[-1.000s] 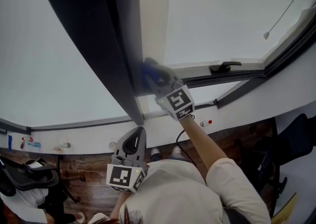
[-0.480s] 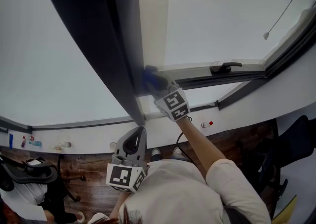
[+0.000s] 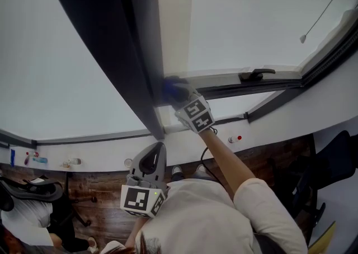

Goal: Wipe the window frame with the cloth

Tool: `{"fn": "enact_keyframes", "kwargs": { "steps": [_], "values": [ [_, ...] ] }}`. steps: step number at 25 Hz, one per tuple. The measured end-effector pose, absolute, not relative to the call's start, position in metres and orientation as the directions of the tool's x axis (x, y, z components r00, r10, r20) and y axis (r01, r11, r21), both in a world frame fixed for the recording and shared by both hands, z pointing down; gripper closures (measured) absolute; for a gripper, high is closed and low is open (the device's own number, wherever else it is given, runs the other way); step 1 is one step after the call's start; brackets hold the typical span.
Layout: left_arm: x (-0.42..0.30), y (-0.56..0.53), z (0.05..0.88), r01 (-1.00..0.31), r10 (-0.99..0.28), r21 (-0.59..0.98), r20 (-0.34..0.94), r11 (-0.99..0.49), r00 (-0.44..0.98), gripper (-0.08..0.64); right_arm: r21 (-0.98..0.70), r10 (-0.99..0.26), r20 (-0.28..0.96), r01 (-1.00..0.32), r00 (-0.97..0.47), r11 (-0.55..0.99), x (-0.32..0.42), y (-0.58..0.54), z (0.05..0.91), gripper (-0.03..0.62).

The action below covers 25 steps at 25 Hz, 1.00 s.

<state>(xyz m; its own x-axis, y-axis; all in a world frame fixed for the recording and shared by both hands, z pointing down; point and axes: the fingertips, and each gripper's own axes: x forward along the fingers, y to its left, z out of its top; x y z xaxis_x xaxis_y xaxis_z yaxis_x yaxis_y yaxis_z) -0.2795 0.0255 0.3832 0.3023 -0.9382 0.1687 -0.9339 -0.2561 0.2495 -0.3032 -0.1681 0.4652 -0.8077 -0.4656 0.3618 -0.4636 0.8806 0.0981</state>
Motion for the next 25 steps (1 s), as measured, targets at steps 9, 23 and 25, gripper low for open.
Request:
{"fn": "enact_keyframes", "kwargs": {
  "steps": [9,23,25],
  "values": [
    [-0.292,0.034,0.384,-0.946,-0.952,0.247,0.167,-0.211,0.256,0.551,0.133,-0.508,0.339,-0.494,-0.792,0.859,-0.303,-0.168,0.468,0.515],
    [-0.283,0.038,0.369,-0.968,-0.977,0.229,0.163,-0.098,0.137,0.551,0.158,-0.513,0.327,-0.489,-0.793,0.858,-0.274,-0.172,0.445,0.512],
    [-0.284,0.039,0.367,-0.971,-0.980,0.229,0.162,-0.073,0.112,0.551,0.155,-0.500,0.342,-0.477,-0.795,0.865,-0.273,-0.173,0.446,0.512]
  ]
}}
